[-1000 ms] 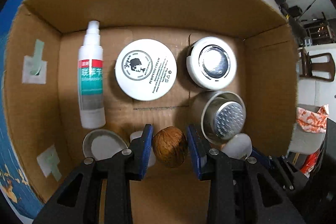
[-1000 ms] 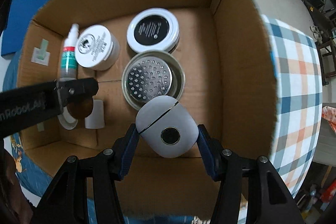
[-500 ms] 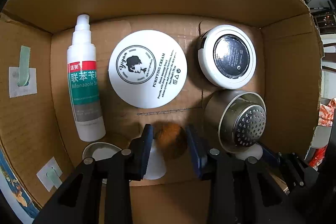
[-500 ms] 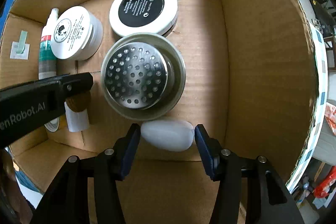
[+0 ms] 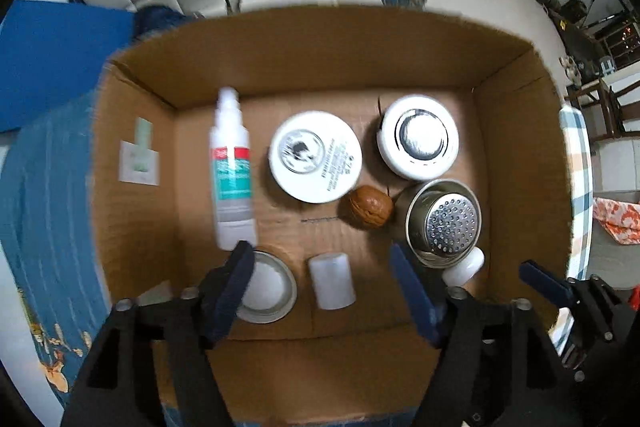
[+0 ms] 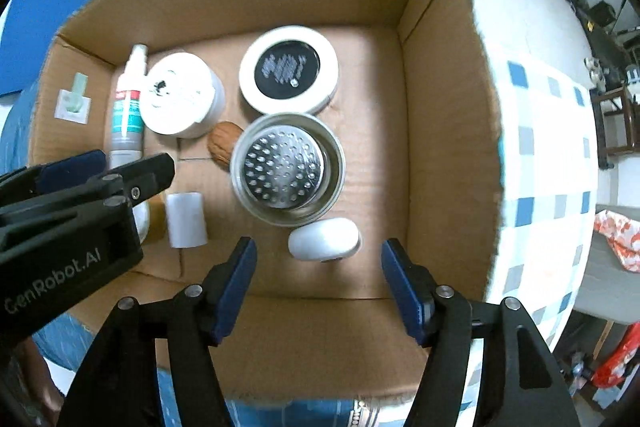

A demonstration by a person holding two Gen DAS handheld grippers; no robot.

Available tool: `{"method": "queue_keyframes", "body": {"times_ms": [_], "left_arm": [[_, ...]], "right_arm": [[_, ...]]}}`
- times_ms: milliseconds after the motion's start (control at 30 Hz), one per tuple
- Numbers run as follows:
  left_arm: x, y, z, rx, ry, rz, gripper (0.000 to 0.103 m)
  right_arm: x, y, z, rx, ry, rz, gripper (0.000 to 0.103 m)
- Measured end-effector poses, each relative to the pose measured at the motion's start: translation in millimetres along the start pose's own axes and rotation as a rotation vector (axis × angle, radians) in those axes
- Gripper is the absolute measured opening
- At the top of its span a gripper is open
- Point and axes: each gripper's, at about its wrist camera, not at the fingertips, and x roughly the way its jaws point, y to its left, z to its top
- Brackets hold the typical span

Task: Organize rigid objects
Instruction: 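Withdraw both tools up and away from the box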

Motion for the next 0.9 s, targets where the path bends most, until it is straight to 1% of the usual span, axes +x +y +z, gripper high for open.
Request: {"method": "queue_keyframes", "body": {"times_ms": [33,67,133,167,233,300,333,400,500,667,767,900], "left_arm": [[-5.9,1.3,-2.0,-0.004,-0.019,0.007,0.082],[-12.8,3.8,-3.4,-0.009,-0.037,0.010,0.083],[-26.6,7.8,-9.2,-0.021,-0.066,0.026,0.092],[-33.3,11.3,-11.8,-0.027,-0.077,0.032,0.092],[-41.1,15.6,-20.1,-0.043,-0.098,0.046,0.093],[-43.4,19.2,-24.2,-0.058,-0.109,0.051,0.093],[-47.1,21.8,-28.4,-0.067,-0.113,0.052,0.093],[-45.5,36.6,-32.8,-0.080,-0.120,0.053,0.093],[-51.2,39.8,-44.3,-0.093,-0.133,0.061,0.093],[-64.1,36.8,-60.3,-0.102,-0.161,0.066,0.093],[-79.0,34.9,-69.6,-0.107,-0.189,0.064,0.093],[-111.5,30.7,-89.0,-0.114,-0.246,0.062,0.093]], "right_arm": [[-6.7,1.1,-0.6,-0.003,-0.015,-0.002,0.074],[-12.6,1.5,-1.7,-0.008,-0.029,-0.006,0.075],[-25.5,3.5,-5.7,-0.017,-0.058,-0.010,0.079],[-30.0,3.8,-7.9,-0.021,-0.067,-0.013,0.081],[-37.8,5.2,-15.2,-0.020,-0.087,-0.015,0.089],[-43.9,3.5,-22.8,-0.014,-0.098,-0.024,0.093],[-45.7,1.3,-25.1,-0.007,-0.102,-0.025,0.098],[-47.0,-0.6,-27.3,0.014,-0.107,-0.015,0.103],[-47.9,-6.9,-31.6,0.030,-0.113,-0.013,0.103],[-61.8,-7.4,-42.7,0.030,-0.152,-0.020,0.103],[-74.7,-8.1,-51.2,0.025,-0.174,-0.019,0.103],[-97.7,-8.5,-67.0,0.017,-0.212,-0.011,0.103]]}}
